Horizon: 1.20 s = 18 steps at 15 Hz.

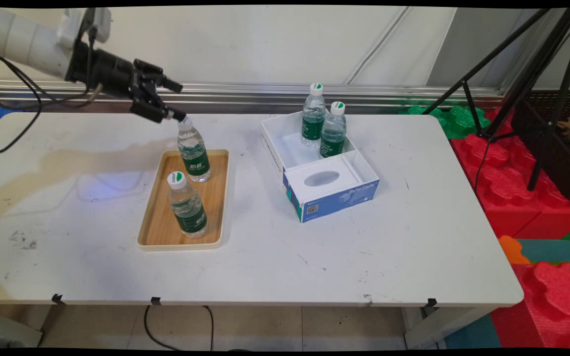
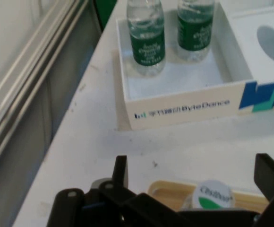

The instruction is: Pick up the green bottle from the white box

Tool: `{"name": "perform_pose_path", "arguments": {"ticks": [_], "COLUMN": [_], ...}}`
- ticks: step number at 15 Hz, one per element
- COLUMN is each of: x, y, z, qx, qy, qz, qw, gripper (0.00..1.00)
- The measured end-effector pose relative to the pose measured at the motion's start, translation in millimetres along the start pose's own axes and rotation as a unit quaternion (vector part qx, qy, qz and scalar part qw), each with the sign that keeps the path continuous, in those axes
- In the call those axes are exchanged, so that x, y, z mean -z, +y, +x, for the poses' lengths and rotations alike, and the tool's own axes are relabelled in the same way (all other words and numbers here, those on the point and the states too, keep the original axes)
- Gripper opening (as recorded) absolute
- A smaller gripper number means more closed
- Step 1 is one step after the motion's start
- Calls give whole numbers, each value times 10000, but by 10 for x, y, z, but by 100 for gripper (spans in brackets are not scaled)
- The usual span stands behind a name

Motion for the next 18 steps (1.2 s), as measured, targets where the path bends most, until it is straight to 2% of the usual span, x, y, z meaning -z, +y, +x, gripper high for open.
{"name": "perform_pose_path", "arguments": {"ticks": [4,8,12,15,18], "x": [59,-123,-586,-846,-1297], "y": [-77,-165,-271,-302,-337], "z": [284,559,834,934,1053], "qx": [69,107,43,-7,-46], "qy": [153,297,350,323,237], "qz": [55,49,-36,-106,-193], "qw": [9998,9995,9994,9994,9995], "gripper": [100,100,100,100,100]}}
